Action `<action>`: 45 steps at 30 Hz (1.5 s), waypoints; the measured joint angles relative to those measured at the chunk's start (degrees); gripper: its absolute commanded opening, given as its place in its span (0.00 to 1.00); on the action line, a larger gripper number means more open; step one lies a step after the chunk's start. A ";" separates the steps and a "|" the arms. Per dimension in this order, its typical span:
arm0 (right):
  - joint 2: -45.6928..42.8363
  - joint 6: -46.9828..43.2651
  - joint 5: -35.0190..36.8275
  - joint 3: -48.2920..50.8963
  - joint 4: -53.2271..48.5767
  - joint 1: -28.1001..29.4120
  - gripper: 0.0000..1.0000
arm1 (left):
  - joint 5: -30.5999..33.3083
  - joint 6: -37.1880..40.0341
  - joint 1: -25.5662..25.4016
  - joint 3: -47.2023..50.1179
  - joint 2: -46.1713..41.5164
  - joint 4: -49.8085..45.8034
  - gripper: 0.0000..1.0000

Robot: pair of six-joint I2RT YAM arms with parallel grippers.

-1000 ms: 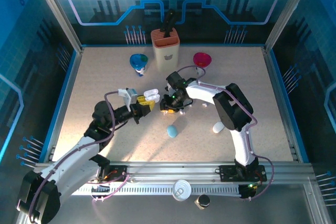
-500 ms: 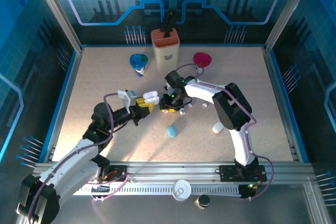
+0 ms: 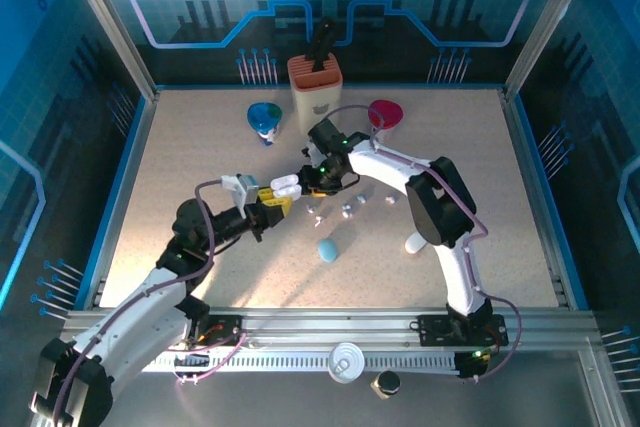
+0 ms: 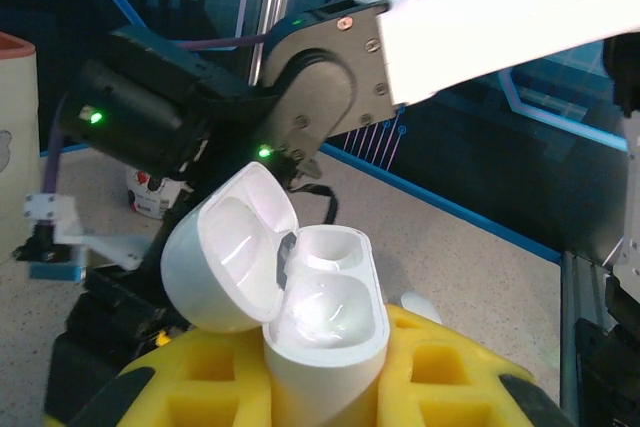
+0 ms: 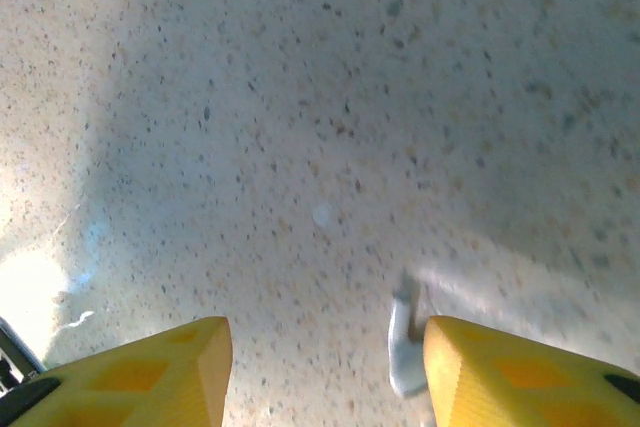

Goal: Insert the wireless bluetooth earbuds into the charging case

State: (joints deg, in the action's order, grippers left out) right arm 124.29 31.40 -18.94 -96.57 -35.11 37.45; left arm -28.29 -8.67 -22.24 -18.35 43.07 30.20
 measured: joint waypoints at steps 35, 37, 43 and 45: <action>-1.09 -4.98 -2.64 -1.07 -2.75 1.60 0.55 | 0.15 0.02 0.02 0.20 -1.40 -1.49 0.00; 0.81 -5.66 -3.72 -3.52 -3.06 1.60 0.55 | 0.15 0.02 0.02 0.20 -1.40 -1.49 0.00; 6.21 -7.08 -5.38 -5.44 -4.72 1.68 0.53 | 0.15 0.02 0.02 0.20 -1.42 -1.49 0.00; 6.99 -7.34 -5.29 -5.44 -5.38 1.77 0.52 | 0.15 0.02 0.00 0.20 -1.42 -1.49 0.00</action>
State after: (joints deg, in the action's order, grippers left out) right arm 131.28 24.05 -24.23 -102.02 -40.49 39.22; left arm -28.14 -8.64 -22.24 -18.15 41.65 28.71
